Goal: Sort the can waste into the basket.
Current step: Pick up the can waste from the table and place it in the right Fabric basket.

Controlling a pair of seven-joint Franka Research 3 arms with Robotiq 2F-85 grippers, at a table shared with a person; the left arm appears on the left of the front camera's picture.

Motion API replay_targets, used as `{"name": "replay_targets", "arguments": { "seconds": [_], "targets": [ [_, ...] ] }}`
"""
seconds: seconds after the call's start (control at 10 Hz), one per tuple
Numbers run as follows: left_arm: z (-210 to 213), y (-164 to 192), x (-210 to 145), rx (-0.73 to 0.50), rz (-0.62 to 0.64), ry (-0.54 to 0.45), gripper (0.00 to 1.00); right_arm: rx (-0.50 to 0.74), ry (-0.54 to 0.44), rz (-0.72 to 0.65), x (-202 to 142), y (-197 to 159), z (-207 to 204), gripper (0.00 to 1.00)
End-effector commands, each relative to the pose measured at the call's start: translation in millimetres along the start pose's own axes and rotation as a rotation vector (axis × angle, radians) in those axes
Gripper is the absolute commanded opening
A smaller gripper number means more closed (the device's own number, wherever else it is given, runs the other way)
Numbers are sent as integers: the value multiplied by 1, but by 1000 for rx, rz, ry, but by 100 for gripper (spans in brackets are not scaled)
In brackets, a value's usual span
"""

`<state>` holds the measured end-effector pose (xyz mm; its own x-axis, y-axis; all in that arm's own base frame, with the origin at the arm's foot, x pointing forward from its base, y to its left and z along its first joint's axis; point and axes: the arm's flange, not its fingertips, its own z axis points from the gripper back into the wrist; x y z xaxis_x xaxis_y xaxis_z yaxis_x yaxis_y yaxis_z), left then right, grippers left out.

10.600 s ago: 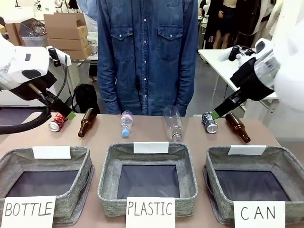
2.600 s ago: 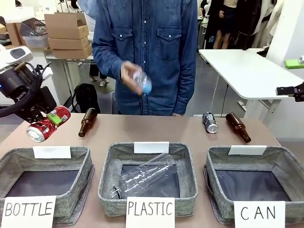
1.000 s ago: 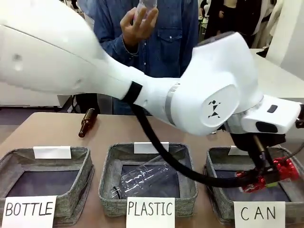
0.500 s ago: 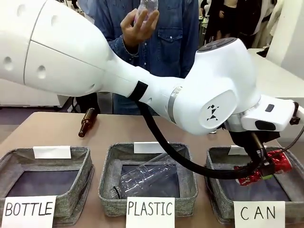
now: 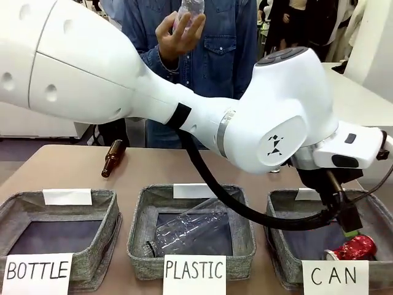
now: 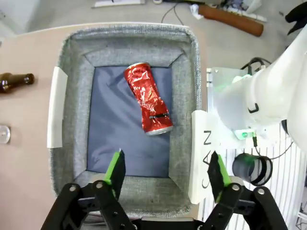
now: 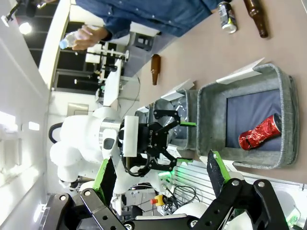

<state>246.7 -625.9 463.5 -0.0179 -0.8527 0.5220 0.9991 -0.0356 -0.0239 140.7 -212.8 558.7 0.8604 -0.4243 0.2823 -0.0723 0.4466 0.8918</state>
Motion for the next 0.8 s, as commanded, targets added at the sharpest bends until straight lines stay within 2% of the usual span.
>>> {"name": "replay_targets", "arguments": {
  "seconds": [0.0,0.1,0.3,0.4,0.5,0.7],
  "targets": [
    [18,-7,7,30,102,76,100,9,-18,-3,-3,2,1,100],
    [40,-10,2,-3,180,178,100,9,-18,-3,-3,2,1,100],
    [107,-20,-46,70,235,290,100,0,0,0,0,0,0,100],
    [145,-30,-86,82,310,312,100,12,28,2,8,3,-14,100],
    [167,-42,-122,126,376,297,100,46,38,-3,20,10,-31,100],
    [207,-42,-180,112,500,292,100,122,58,15,39,35,-79,100]
  ]
}}
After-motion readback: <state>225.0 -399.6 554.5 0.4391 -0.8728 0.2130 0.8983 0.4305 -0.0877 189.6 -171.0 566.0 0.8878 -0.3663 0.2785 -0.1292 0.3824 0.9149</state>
